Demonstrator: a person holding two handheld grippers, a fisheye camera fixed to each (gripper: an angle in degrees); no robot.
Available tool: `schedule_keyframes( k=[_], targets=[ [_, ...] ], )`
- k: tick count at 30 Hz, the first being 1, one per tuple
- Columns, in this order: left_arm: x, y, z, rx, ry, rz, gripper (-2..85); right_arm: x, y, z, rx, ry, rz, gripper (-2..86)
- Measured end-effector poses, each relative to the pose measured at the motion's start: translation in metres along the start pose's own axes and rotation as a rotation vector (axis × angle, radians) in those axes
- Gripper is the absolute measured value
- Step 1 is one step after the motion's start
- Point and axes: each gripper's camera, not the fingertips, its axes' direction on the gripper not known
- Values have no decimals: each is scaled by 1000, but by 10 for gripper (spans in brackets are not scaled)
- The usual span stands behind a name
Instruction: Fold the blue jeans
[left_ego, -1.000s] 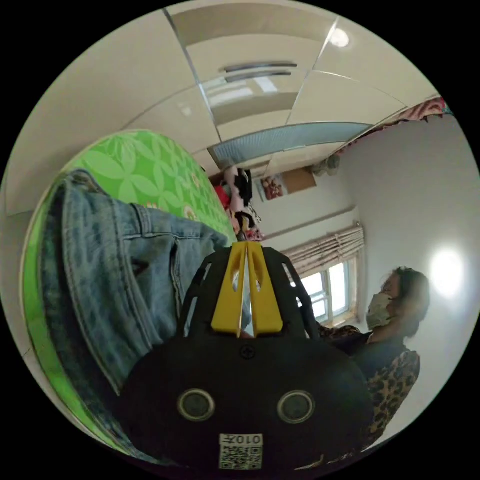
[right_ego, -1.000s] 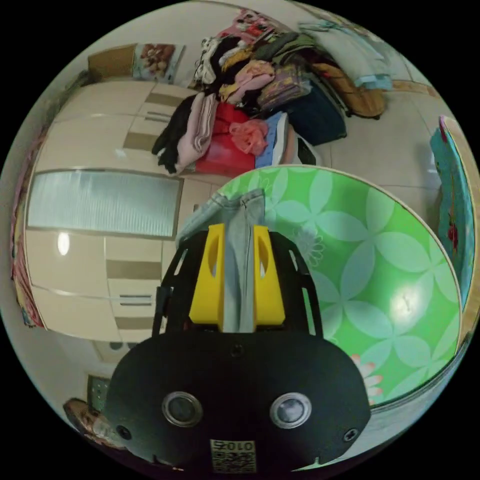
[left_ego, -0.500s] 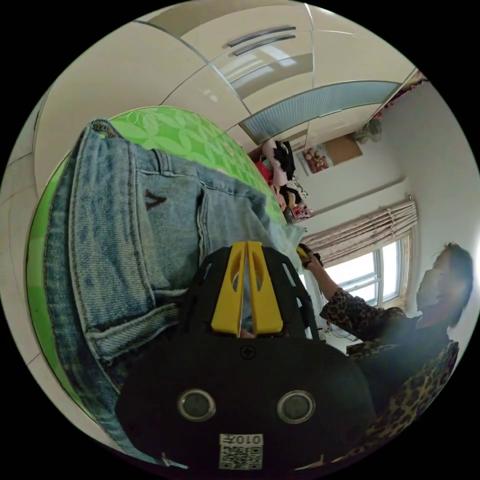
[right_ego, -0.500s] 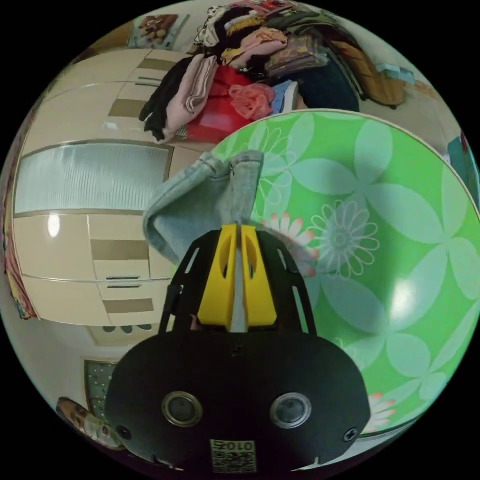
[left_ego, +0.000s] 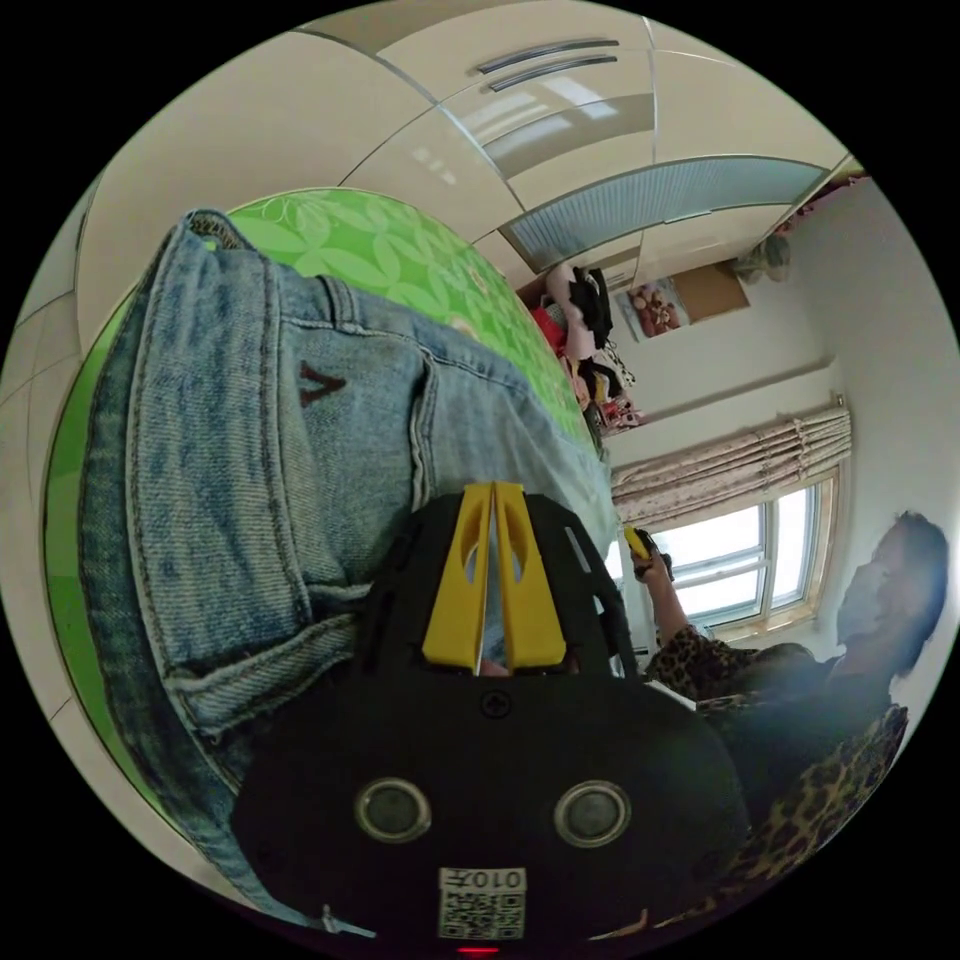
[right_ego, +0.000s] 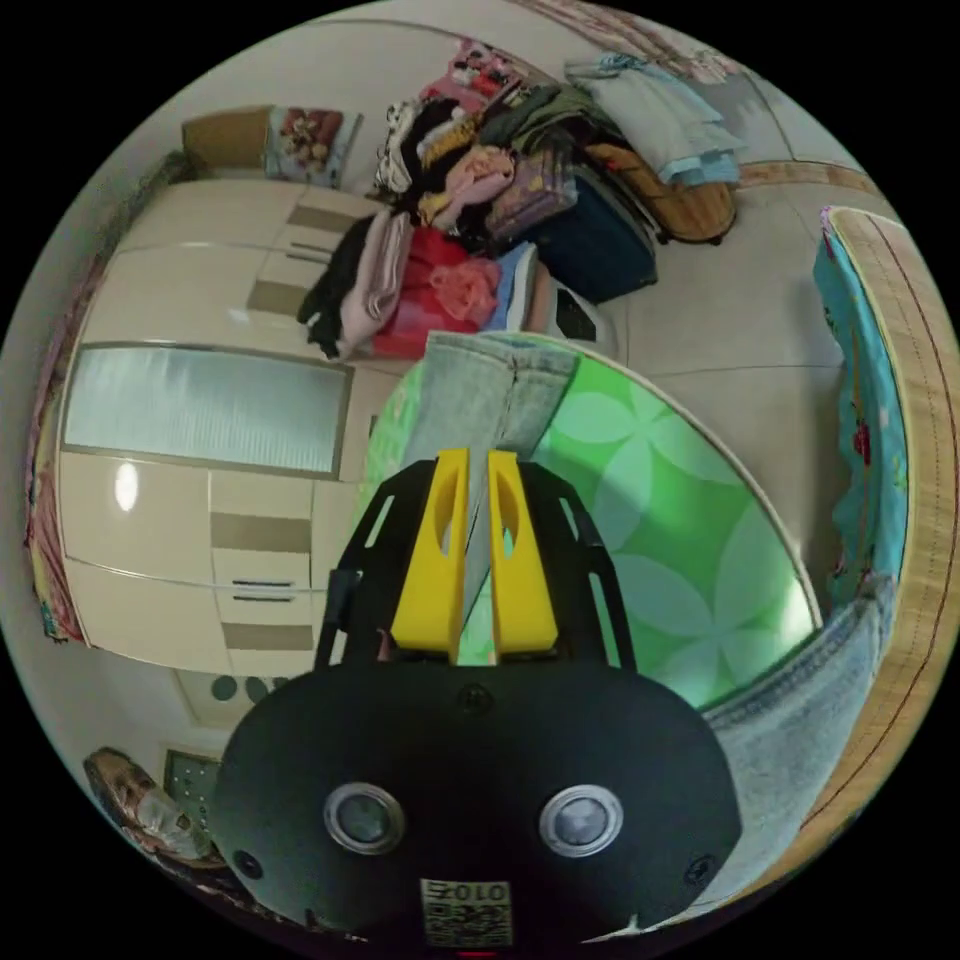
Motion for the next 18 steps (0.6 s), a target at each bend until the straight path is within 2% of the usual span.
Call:
schedule_keyframes(
  k=[3,7,9,11,13,16,18],
  targets=[
    [-1,5,-1,-10,-45,-7,-1,26,26,-30,-1,-2,33,45],
    [-9,13,-7,-10,-17,-31,0,59,79,-76,-4,-89,29,44],
    [-2,18,-13,-20,-14,7,1,75,104,-98,-22,-109,38,46],
    [24,36,-41,35,108,118,3,92,126,-126,-35,-162,30,51],
    [41,63,-70,81,78,143,7,118,157,-169,4,-181,50,58],
    [38,130,-120,187,-79,-13,23,168,194,-215,54,-264,154,78],
    [27,182,-152,292,-109,-135,36,199,217,-239,114,-302,222,85]
  ],
)
